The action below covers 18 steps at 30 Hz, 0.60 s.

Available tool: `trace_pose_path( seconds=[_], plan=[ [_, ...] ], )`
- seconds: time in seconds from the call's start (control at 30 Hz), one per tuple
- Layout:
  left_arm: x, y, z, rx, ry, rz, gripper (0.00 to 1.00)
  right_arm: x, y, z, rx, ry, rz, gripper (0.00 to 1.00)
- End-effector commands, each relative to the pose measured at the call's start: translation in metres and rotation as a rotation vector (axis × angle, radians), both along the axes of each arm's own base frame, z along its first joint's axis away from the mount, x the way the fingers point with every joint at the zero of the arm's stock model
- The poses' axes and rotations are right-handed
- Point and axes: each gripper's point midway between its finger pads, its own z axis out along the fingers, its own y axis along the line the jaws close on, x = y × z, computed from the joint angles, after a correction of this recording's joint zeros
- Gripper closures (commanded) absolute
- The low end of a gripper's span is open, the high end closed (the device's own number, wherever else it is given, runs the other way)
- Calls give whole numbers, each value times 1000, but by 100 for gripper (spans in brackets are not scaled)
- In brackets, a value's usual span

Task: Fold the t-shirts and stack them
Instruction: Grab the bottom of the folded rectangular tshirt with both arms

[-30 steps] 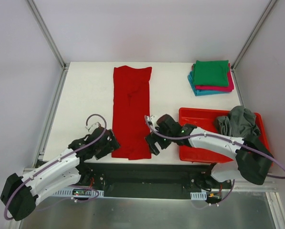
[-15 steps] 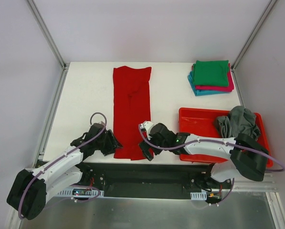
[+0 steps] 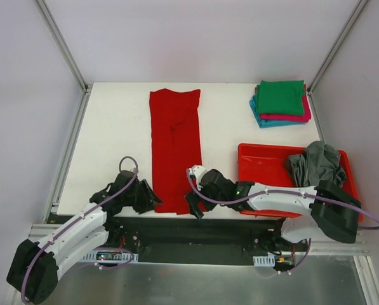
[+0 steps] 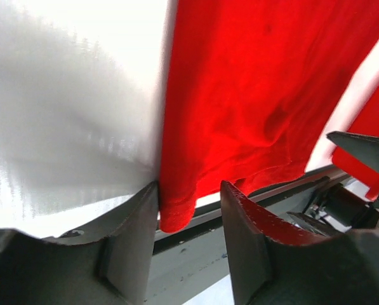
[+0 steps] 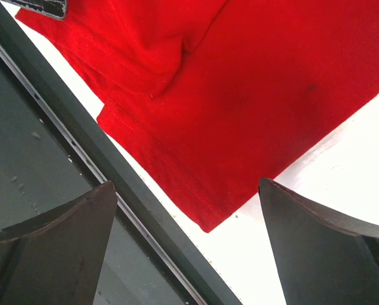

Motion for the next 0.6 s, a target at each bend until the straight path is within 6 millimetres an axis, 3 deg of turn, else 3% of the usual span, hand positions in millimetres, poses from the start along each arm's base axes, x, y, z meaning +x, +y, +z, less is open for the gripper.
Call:
trace_pose_path(
  seconds=[0.0, 0.27, 0.4, 0.57],
  plan=[
    [-47, 31, -37, 144, 181, -33, 61, -1, 5, 13, 51, -8, -29, 4],
    [-44, 29, -34, 135, 166, -35, 100, -10, -11, 8, 18, 25, -59, 4],
    [-44, 28, -33, 127, 167, -37, 100, -20, -16, 3, -7, 32, -31, 4],
    [-45, 28, -33, 127, 167, -35, 100, -15, -19, -11, -96, -12, -35, 3]
  ],
)
